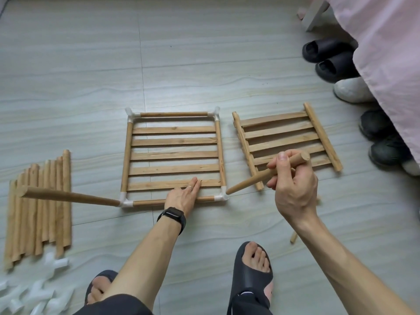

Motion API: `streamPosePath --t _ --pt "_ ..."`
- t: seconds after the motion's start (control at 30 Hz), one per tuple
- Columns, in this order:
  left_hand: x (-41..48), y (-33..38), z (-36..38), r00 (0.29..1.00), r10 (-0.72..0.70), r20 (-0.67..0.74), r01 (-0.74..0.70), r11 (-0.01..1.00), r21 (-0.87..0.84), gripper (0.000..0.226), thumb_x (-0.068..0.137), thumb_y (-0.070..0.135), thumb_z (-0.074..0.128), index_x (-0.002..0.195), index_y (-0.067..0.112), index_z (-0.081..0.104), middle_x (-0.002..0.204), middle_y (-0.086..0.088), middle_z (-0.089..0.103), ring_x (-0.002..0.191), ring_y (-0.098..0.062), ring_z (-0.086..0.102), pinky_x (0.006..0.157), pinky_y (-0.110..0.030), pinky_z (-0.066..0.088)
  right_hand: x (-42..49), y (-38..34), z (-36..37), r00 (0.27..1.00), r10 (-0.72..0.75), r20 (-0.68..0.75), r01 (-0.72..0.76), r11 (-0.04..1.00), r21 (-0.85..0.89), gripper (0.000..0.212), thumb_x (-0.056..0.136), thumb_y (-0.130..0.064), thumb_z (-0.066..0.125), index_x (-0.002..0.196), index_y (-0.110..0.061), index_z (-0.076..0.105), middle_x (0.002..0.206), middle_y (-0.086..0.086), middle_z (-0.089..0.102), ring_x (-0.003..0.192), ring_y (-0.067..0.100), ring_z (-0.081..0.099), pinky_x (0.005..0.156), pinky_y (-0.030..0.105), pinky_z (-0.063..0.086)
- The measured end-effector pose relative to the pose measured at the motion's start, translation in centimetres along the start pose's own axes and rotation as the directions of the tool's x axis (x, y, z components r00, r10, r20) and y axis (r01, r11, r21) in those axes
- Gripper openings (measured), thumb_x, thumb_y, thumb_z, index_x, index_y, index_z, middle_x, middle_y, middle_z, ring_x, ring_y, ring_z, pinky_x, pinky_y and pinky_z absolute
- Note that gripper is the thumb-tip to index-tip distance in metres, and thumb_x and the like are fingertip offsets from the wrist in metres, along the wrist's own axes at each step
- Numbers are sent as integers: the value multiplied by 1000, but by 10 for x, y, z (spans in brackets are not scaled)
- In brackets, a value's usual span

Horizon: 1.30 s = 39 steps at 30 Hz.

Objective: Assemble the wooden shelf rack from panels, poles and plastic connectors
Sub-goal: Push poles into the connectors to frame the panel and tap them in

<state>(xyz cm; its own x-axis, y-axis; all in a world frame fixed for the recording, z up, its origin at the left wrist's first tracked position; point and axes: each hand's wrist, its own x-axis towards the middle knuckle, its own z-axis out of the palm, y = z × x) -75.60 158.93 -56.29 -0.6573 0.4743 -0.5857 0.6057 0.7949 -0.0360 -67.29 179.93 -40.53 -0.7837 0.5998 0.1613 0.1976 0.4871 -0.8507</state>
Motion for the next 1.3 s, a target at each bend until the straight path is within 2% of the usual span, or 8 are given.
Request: streamPosePath --t 0.13,0.23,0.33,0.57,0.8,0.93,1.13,1.3 --pt "5 13 -3 999 -37 23 37 999 -7 76 97 -10 27 161 15 -5 169 3 -8 108 -26 64 72 -35 47 -1 0 -1 999 -11 37 11 1000 -14 41 103 -45 41 100 -6 56 84 -20 69 54 12 66 56 32 57" --pt "6 20 -4 998 -53 42 53 998 -17 75 96 -12 26 161 11 -5 169 0 -8 107 -26 66 81 -40 56 1 -2 -1 998 -14 59 16 999 -33 39 103 -42 43 99 -6 57 80 -14 69 54 11 67 57 35 57" --pt "6 21 -2 998 -60 26 60 998 -13 73 97 -10 25 161 10 -4 169 -1 -7 106 -25 66 77 -38 54 -1 -7 0 993 -51 107 57 997 -48 32 104 -38 44 99 -9 57 80 -10 69 56 10 67 57 39 57" --pt "5 17 2 998 -66 19 66 997 -29 76 98 -8 31 161 14 -4 170 2 -7 105 -22 66 68 -33 44 -21 -8 4 948 -236 216 254 965 -62 25 104 -36 44 94 -15 53 91 -16 68 58 7 66 53 26 49" --pt "7 15 4 998 -65 12 66 997 -38 80 95 -10 33 161 15 -4 169 3 -7 109 -20 64 68 -32 43 -33 -8 0 920 -269 286 298 952 -64 32 103 -37 44 93 -11 60 88 -29 64 61 4 65 54 23 47" --pt "7 13 3 998 -63 10 63 997 -38 82 95 -11 35 161 16 -4 170 3 -7 111 -20 63 68 -32 44 -42 -7 -1 898 -317 304 345 938 -43 24 104 -36 45 95 -17 56 80 -10 66 60 11 65 53 36 50" --pt "8 12 3 999 -45 -11 45 998 -36 80 95 -12 33 162 16 -3 170 2 -5 117 -21 60 72 -34 47 -45 -1 -2 905 -274 327 305 951 -47 25 103 -30 47 95 -11 59 83 -26 66 65 -3 67 55 14 47" --pt "8 11 3 1000 -21 -21 21 1000 -17 81 95 -11 36 161 13 -3 170 -2 -6 118 -23 60 78 -35 50 -16 -1 17 923 -257 286 286 956 -64 25 104 -26 48 94 -5 58 85 -7 72 59 4 65 58 16 49"
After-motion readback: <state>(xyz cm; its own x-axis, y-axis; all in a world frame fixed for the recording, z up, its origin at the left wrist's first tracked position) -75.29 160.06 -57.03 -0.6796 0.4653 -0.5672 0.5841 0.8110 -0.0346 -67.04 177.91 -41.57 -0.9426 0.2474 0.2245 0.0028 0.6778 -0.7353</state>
